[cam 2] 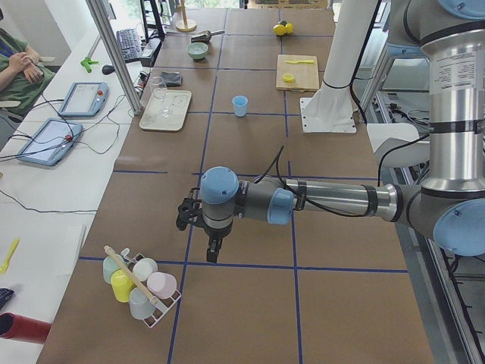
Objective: Squeeze lemon into cup
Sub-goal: 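Move the right gripper toward the lemon slice on the cutting board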
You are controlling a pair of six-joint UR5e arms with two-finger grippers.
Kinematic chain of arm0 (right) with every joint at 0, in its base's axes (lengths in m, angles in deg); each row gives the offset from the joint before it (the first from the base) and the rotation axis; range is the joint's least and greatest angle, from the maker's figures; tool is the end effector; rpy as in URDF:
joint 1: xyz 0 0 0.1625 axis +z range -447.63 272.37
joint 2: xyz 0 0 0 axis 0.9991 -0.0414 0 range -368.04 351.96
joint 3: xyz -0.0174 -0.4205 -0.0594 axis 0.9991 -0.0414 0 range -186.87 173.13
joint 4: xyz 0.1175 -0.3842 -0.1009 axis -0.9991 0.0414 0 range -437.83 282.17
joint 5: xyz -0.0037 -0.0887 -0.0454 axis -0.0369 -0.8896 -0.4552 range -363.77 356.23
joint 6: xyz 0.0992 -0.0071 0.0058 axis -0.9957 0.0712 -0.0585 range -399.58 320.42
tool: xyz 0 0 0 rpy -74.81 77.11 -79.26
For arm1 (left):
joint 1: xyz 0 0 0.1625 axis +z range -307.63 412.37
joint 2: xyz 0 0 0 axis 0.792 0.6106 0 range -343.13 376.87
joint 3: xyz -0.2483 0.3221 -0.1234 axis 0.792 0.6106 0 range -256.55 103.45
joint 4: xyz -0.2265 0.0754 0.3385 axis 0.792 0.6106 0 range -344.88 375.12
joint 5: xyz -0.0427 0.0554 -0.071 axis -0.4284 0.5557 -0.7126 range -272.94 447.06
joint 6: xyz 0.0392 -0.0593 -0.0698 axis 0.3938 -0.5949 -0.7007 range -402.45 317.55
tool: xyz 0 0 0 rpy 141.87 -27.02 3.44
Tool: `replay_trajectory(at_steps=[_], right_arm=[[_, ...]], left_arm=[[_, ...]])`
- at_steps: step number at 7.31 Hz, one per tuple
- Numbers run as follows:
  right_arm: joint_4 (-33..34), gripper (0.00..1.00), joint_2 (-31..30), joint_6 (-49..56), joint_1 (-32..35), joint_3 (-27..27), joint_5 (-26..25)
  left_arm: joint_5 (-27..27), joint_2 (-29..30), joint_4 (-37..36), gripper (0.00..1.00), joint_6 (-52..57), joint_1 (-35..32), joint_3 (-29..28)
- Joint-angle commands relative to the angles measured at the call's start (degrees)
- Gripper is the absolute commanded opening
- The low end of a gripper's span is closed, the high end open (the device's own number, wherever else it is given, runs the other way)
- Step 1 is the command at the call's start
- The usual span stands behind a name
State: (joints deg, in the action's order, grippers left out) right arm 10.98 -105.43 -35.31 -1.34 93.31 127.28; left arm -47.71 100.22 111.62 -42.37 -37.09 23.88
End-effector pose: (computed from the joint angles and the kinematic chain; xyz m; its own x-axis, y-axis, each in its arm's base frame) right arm 0.0392 -0.4452 0.6330 0.7427 -0.1682 0.6481 0.1204 0.9857 0.1179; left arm -0.0589 -0.4533 0.6106 0.7088 0.1337 -0.6926 -0.0102 0.9837 0.1794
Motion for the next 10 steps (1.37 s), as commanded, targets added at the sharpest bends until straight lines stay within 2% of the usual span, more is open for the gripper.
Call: replay_trajectory(at_steps=[1,3,4,6,8,9,10], right_arm=[[0.0,1.00,0.2,-0.1,-0.1,1.7,0.0],[-0.1,1.00,0.2,-0.5,-0.1,4.9,0.0],[-1.9,1.00,0.5,-0.8,-0.1,6.0,0.0],[-8.6,1.00,1.8,-0.8,-0.2,5.6,0.2],[-9.4,1.00,1.2,-0.9,-0.1,4.9,1.7],[-9.4,1.00,1.1,-1.2,-0.1,4.2,3.1],[-9.5,1.00,1.4,-1.1,-0.1,4.8,3.7]], left_arm=[[0.2,1.3,-0.1,1.00,0.0,0.0,0.7],[0.4,1.8,5.4,1.00,-0.3,0.1,-0.1],[0.6,2.0,9.4,1.00,-0.4,0.3,-0.4],[0.6,2.3,11.4,1.00,-0.4,0.3,1.9],[0.5,3.1,27.0,1.00,-0.8,0.2,-1.0],[0.4,4.2,30.3,1.00,-0.9,0.3,-2.6],[0.3,6.0,30.7,1.00,-0.7,0.3,-3.4]])
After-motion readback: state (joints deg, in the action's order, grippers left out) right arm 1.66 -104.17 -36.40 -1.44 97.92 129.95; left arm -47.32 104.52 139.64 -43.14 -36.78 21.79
